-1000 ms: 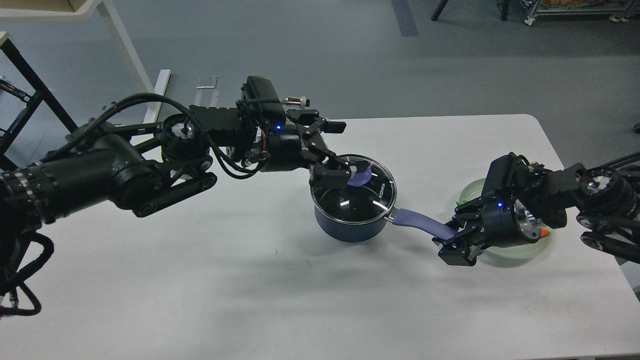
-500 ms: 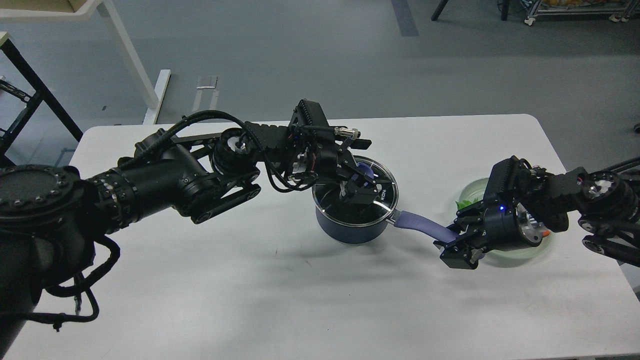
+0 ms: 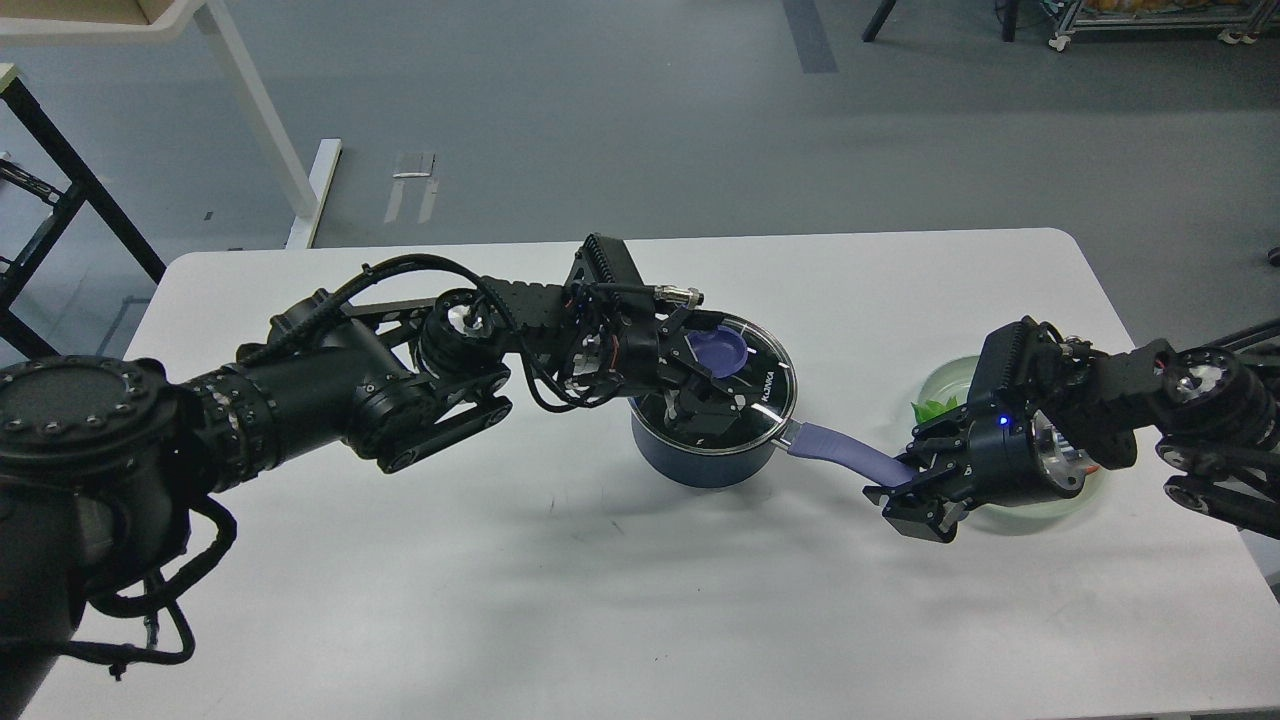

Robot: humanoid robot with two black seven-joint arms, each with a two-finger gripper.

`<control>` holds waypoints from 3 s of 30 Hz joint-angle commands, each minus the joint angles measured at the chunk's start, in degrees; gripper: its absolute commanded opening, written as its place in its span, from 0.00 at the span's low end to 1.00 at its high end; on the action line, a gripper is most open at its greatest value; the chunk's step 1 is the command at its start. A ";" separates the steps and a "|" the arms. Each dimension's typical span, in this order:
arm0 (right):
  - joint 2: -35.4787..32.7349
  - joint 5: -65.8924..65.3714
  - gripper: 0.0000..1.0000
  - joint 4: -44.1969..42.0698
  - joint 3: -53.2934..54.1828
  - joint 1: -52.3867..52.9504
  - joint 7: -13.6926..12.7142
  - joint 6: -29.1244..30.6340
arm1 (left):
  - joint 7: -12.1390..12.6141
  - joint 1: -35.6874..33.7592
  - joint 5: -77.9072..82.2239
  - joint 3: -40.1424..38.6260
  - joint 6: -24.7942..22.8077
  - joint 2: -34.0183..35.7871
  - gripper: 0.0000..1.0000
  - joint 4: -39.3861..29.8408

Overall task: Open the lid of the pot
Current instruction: 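Lower the left gripper onto the blue lid knob and grasp it, then lift the glass lid off the pot with the left gripper, moving it aside, then lower the glass lid onto the table and open the left gripper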

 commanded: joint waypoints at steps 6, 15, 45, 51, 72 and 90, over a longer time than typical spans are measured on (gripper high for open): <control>-0.10 -0.01 0.28 0.00 0.16 -0.29 0.00 -0.31 | -0.01 0.22 -0.20 -0.08 0.48 -0.03 0.37 0.27; -0.53 -0.01 0.28 0.00 0.25 -0.29 0.00 -0.75 | -0.01 -1.09 -1.33 -0.60 2.16 1.20 0.26 -0.96; -1.68 -0.01 0.29 0.09 0.52 -0.29 0.00 -1.80 | -0.01 18.14 -3.54 5.28 21.40 47.70 0.30 -22.41; -1.85 -0.01 0.29 0.09 0.52 -0.47 0.00 -1.98 | -0.01 20.96 -3.45 5.19 23.51 47.70 0.34 -19.08; -2.65 -0.01 0.30 0.09 0.52 -1.26 0.00 -3.03 | -0.01 24.83 -3.53 5.63 23.51 46.91 0.65 -14.15; -3.08 -0.01 0.32 0.09 0.61 -1.35 0.00 -3.03 | -0.01 16.67 -27.47 -6.22 9.05 51.30 0.99 -25.83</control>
